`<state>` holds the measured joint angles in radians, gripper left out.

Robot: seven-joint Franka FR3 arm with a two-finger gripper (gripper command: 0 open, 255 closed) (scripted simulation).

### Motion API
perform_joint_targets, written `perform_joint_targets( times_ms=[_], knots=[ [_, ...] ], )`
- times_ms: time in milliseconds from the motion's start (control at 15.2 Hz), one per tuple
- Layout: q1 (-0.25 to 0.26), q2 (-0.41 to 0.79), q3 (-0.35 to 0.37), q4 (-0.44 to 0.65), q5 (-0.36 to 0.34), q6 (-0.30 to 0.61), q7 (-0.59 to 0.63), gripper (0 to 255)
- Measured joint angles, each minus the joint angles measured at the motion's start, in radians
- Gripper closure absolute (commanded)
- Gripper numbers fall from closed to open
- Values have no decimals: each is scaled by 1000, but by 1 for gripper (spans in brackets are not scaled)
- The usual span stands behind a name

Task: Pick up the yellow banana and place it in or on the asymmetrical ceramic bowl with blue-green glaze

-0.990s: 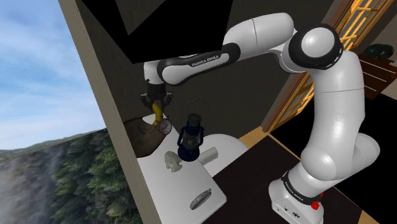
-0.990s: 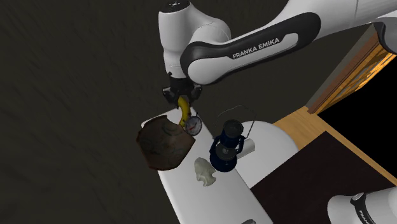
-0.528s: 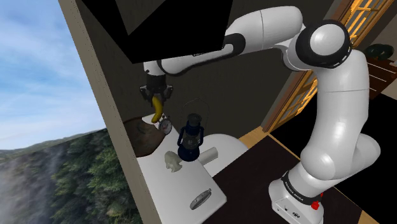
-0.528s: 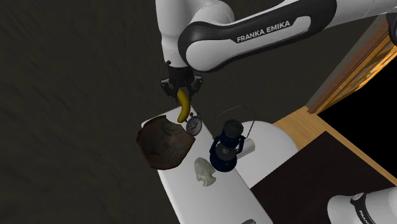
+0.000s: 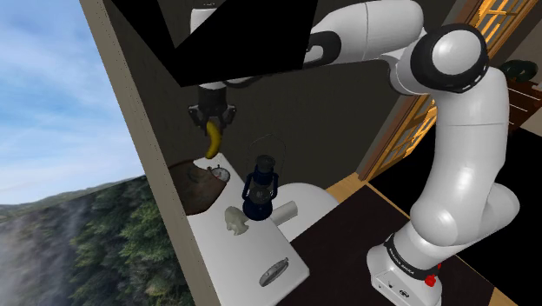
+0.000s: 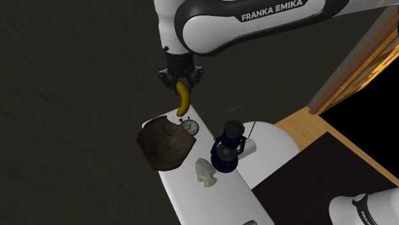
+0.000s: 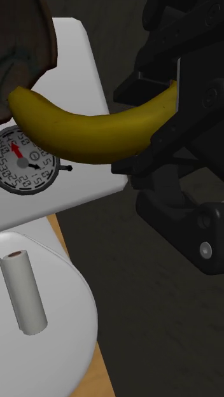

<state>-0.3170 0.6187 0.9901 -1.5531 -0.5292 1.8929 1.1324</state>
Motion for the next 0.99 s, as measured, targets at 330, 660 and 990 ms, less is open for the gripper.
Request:
perform_joint_targets(
  times_ms=[330, 660, 990],
  knots=[
    [26, -22, 18, 8, 16, -26, 33, 255],
    [88, -51, 45, -31, 29, -18, 131, 255],
    [143, -59, 56, -63, 28, 0, 210, 255]
  ],
)
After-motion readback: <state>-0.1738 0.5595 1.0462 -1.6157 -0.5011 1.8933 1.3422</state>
